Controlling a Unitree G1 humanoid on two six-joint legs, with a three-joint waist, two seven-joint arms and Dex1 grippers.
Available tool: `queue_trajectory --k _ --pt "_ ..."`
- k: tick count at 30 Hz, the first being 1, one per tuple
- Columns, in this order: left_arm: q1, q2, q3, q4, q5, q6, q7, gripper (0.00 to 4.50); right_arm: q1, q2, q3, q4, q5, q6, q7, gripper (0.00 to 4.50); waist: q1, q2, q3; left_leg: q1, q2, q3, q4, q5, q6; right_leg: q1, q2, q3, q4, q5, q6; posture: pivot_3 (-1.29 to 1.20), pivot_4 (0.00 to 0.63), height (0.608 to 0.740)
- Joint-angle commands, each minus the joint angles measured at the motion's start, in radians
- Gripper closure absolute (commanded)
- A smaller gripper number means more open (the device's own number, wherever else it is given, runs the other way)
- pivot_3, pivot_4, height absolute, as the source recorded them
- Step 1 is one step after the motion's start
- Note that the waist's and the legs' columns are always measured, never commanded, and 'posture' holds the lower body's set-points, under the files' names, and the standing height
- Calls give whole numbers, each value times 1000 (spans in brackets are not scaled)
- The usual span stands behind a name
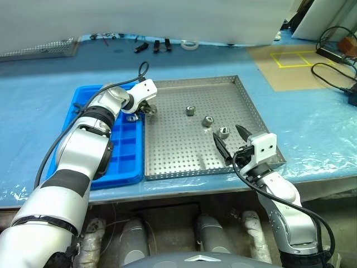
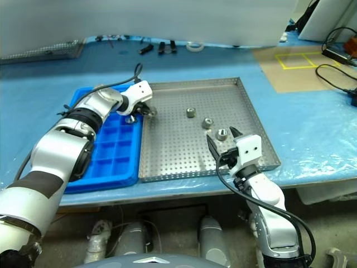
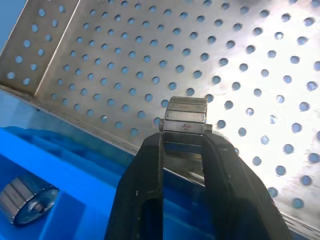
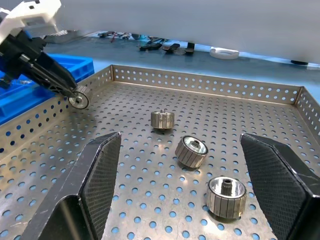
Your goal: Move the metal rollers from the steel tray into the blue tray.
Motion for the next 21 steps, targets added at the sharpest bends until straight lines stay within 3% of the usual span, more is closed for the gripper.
queue_trajectory --k 1,6,10,15,21 --pt "-11 30 57 -24 -61 -24 -106 3761 -24 5 3 -29 13 -17 7 478 11 0 0 0 0 0 0 0 0 0 0 0 0 0 0 -337 150 740" --pt "-15 48 143 -69 -167 -33 -271 3761 -22 0 -2 34 13 -81 43 478 37 0 0 0 0 1 -1 0 0 0 -1 0 0 0 0 -307 150 740" --pt "37 59 209 -198 -283 -19 -433 3761 -123 -1 31 86 25 -73 85 478 46 0 1 0 0 2 -1 0 0 0 -2 0 0 0 0 -256 150 740" --pt "251 72 264 -623 -438 134 -449 3761 -242 -53 35 128 90 -44 212 478 55 0 1 1 1 4 -1 0 0 0 -3 0 2 -1 -2 -156 150 740" --pt "625 130 349 -1224 -575 393 -271 3761 -416 -84 75 261 147 -33 377 478 79 1 1 0 4 4 -2 0 0 -1 -2 -3 4 -3 -5 113 150 740"
